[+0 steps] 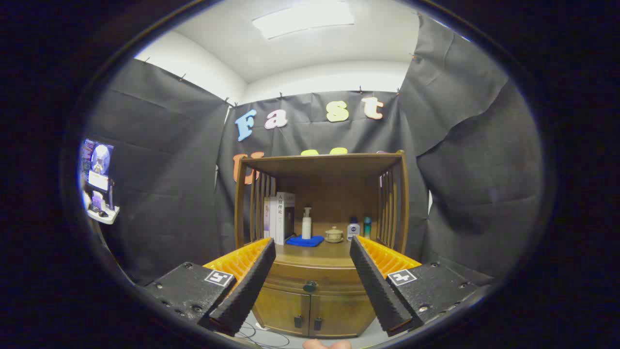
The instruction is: Pull open the drawer, take out the items inside it, and place them on the countertop above the cabinet.
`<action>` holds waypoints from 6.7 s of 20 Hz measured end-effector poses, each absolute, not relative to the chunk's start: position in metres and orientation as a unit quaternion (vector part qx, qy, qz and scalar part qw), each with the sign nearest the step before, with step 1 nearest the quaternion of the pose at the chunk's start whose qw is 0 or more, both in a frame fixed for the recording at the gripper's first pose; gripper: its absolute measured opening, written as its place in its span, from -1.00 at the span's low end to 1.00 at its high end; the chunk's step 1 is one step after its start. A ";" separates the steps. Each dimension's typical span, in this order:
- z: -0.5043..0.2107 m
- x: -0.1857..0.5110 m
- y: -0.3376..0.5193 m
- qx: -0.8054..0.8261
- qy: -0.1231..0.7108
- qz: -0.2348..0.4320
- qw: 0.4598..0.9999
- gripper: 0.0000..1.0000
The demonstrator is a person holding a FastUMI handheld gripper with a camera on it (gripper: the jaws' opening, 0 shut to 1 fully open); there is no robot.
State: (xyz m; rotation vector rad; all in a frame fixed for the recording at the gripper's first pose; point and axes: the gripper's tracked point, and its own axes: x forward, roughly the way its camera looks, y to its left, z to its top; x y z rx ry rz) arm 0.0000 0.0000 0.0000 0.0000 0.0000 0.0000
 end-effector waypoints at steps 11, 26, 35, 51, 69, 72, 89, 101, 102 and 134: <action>-0.019 0.016 0.015 0.010 0.025 0.005 1.000 1.00; -0.060 0.082 -0.004 0.014 0.028 -0.022 0.999 1.00; -0.175 0.162 0.005 0.016 0.088 -0.035 0.995 1.00; -0.294 0.241 -0.009 0.045 0.160 -0.088 0.982 0.13; -0.299 0.229 -0.012 0.030 0.178 -0.099 0.979 -0.25; -0.297 0.209 -0.010 0.031 0.180 -0.092 0.979 -0.25; -0.289 0.083 0.016 0.041 0.168 -0.050 0.984 -0.26; -0.294 0.041 0.023 0.085 0.243 -0.025 0.966 0.48; -0.290 0.038 0.026 0.092 0.251 -0.015 0.964 0.75; -0.217 0.182 0.043 0.007 0.415 0.012 0.910 0.98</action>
